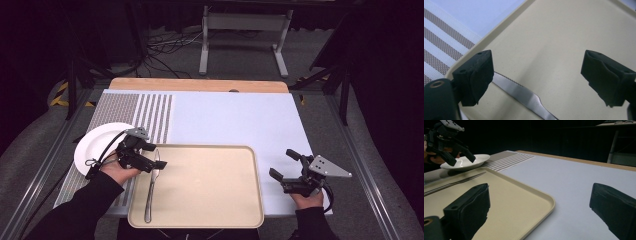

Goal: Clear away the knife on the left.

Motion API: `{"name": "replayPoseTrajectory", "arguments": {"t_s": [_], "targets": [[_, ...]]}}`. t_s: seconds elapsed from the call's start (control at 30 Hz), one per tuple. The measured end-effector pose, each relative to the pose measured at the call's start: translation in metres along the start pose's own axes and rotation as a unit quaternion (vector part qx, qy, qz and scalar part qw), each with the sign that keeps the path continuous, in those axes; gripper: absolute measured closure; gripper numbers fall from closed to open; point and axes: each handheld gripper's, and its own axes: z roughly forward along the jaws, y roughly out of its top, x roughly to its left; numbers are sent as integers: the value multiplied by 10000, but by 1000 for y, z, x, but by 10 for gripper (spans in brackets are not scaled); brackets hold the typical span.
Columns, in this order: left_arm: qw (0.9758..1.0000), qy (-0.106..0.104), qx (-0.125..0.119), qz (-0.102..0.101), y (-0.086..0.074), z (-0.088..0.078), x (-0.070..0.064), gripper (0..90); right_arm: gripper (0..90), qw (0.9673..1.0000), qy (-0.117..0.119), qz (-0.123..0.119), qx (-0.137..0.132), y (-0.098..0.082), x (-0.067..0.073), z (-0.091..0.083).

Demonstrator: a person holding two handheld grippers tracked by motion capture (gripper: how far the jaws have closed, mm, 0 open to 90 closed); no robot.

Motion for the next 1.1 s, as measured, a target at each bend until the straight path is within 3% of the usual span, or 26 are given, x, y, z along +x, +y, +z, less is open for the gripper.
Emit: {"name": "replayPoseTrajectory", "arguments": {"t_s": [0.23,0.47,0.77,0.9,1.03,1.1], "targets": [[9986,-33,-514,154,-10,-19,-3,69,35,10000,-2,0,-30,0,0,0],[9940,44,-1082,145,-29,-35,0,40,35,10000,14,7,-36,0,0,0],[9849,119,-1713,244,-50,-52,2,30,35,10000,15,0,-40,0,0,-1],[9780,215,-2043,367,-64,-60,1,17,34,10000,14,5,-56,0,0,-1],[9743,273,-2224,207,-78,-66,3,17,35,10000,18,7,-55,0,0,-1],[9743,417,-2209,108,-84,-67,4,19,34,10000,20,4,-58,0,0,-1]]}}
